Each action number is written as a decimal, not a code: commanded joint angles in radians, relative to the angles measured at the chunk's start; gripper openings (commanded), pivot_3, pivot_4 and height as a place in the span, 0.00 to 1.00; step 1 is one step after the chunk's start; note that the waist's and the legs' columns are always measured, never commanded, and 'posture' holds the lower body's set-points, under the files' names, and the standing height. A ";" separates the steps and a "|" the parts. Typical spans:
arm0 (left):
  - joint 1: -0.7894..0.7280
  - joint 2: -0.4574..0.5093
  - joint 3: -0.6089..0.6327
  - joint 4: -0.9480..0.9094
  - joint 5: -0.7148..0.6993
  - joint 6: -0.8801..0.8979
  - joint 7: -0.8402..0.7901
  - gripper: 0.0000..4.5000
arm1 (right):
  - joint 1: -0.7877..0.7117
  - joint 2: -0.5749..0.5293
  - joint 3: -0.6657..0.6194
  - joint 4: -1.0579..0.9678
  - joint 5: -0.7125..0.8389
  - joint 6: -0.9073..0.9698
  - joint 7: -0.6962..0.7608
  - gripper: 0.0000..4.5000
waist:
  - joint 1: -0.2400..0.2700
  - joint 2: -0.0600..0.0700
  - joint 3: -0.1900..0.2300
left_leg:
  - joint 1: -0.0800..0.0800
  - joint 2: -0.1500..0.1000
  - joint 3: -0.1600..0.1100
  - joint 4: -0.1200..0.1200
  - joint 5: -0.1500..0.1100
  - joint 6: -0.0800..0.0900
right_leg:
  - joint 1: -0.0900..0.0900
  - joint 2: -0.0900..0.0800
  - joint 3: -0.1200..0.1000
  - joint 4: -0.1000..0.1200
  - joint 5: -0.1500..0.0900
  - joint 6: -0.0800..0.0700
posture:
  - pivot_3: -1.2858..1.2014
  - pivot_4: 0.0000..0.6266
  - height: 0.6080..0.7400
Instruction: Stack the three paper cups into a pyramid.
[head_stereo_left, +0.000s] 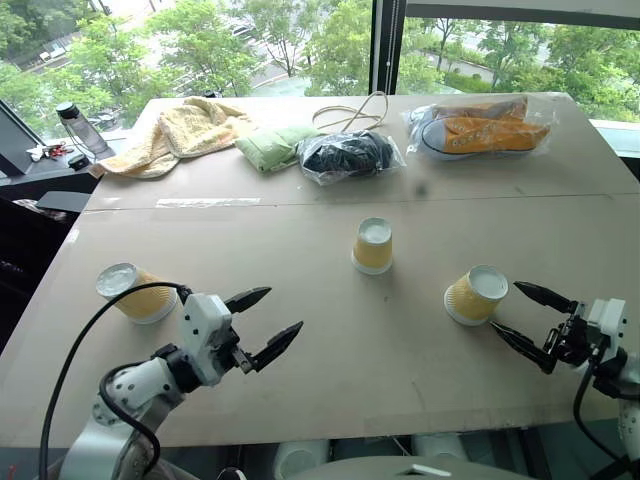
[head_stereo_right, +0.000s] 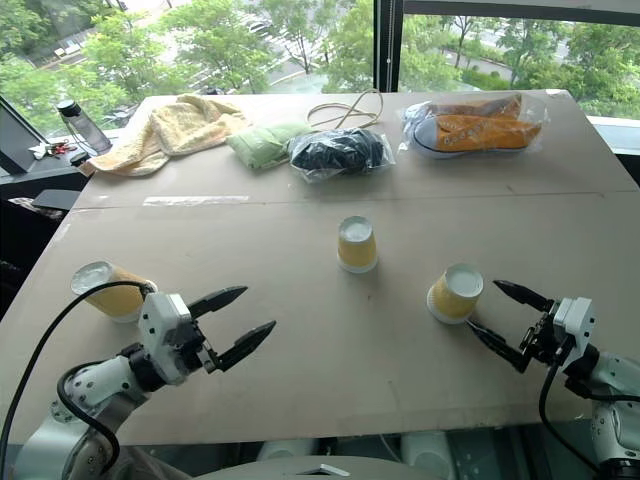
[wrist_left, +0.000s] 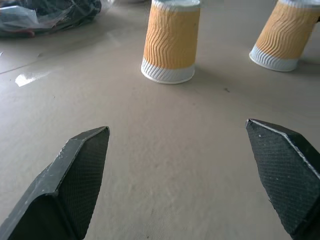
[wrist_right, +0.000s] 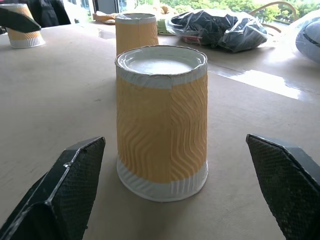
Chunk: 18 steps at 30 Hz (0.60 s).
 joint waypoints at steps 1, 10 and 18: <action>-0.045 0.076 0.093 -0.095 -0.169 0.079 -0.062 1.00 | -0.021 0.000 -0.002 -0.051 0.024 0.018 -0.001 0.99 | 0.000 0.000 0.000 | 0.000 0.000 0.000 0.000 0.000 0.000 | 0.000 0.000 0.000 0.000 0.000 0.000 | 0.52 0.24 1.00; -0.160 0.263 0.209 -0.159 -0.362 0.252 -0.131 1.00 | -0.048 0.019 0.026 -0.108 0.023 0.052 -0.007 0.99 | -0.001 0.001 0.002 | 0.001 0.000 0.000 0.000 0.000 0.000 | 0.000 0.003 0.000 0.001 0.000 0.000 | 0.52 0.24 1.00; -0.212 0.305 0.206 -0.187 -0.436 0.345 -0.157 1.00 | -0.060 0.028 0.037 -0.129 0.023 0.061 -0.013 0.99 | -0.001 0.001 0.003 | 0.001 0.000 0.000 0.001 0.000 0.000 | 0.000 0.004 0.000 0.001 0.000 0.000 | 0.52 0.24 1.00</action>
